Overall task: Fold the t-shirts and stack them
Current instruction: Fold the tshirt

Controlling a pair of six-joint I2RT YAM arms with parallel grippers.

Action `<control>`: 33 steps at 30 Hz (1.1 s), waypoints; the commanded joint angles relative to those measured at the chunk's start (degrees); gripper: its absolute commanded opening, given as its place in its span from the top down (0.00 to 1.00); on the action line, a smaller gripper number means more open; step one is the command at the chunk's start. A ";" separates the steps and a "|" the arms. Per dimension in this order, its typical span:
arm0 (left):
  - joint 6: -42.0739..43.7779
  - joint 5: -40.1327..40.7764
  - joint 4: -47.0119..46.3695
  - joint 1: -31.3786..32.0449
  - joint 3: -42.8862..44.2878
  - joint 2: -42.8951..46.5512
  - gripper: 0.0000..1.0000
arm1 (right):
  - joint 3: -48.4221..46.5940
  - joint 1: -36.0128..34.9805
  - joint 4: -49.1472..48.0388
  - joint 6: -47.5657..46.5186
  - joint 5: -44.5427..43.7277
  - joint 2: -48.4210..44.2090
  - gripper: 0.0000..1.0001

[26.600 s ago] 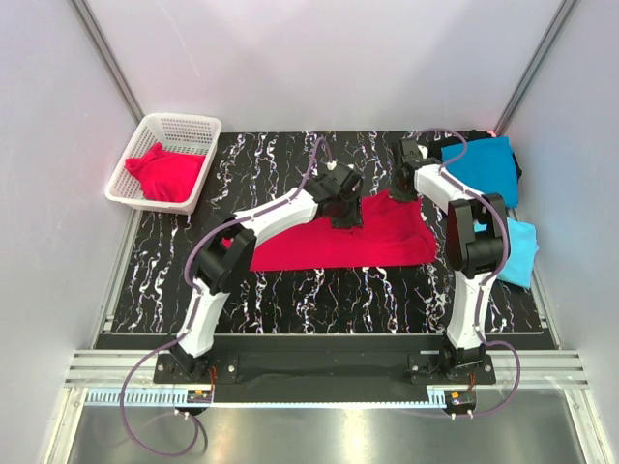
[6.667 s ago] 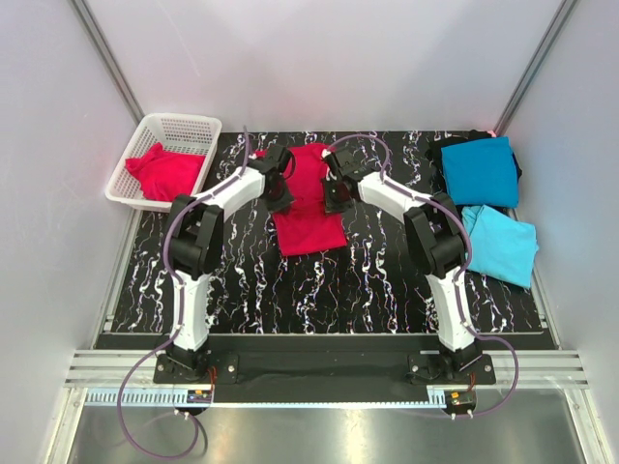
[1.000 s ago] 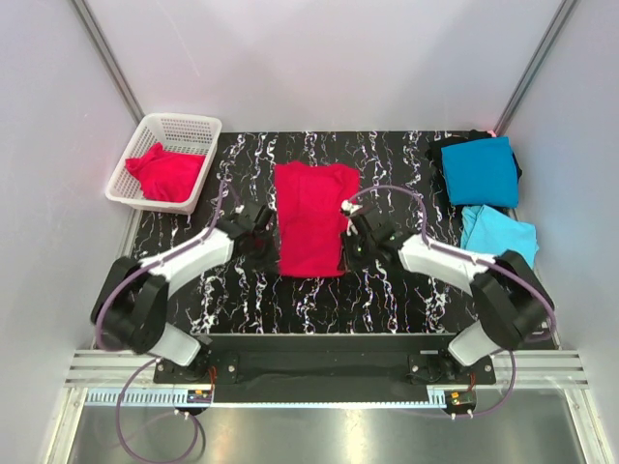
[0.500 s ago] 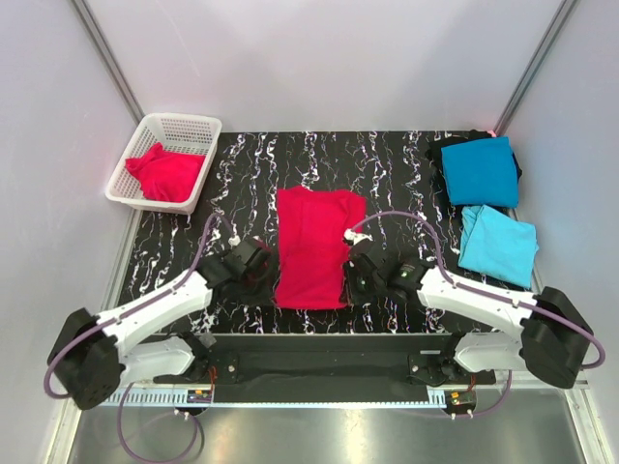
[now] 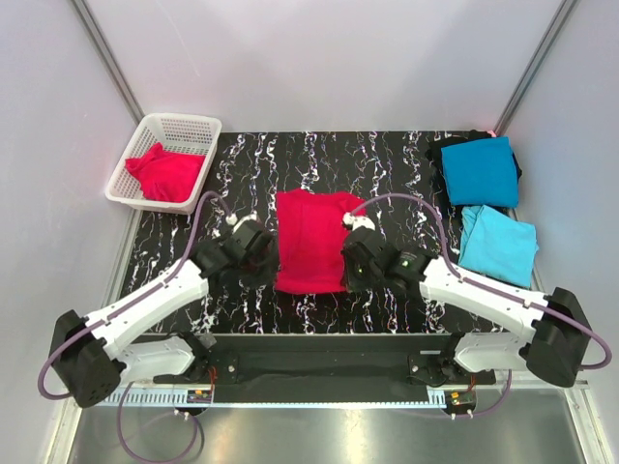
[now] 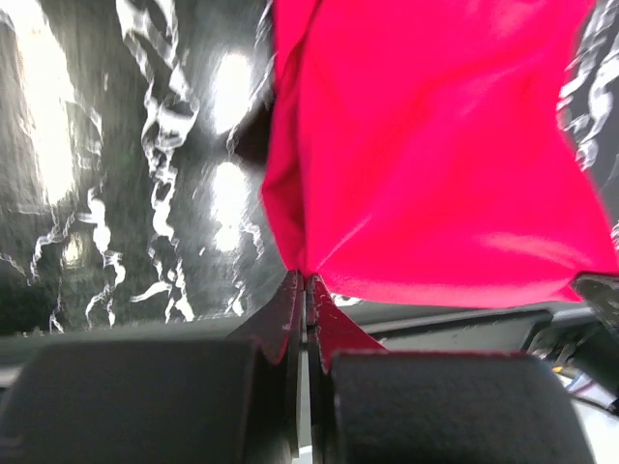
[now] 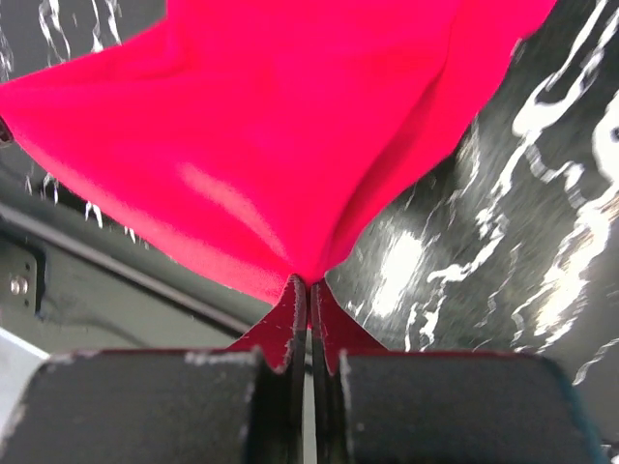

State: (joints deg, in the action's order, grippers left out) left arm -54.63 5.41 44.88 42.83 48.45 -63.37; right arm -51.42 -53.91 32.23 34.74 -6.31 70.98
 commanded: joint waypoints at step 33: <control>17.10 5.76 1.52 -21.91 67.71 -60.79 1.00 | -60.01 28.94 -4.37 -24.28 2.61 56.09 1.00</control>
State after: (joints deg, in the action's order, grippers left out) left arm -40.01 12.29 46.63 23.18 109.49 -120.07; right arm -104.36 -27.33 28.95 12.69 -5.67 122.85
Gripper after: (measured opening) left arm 0.012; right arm 0.014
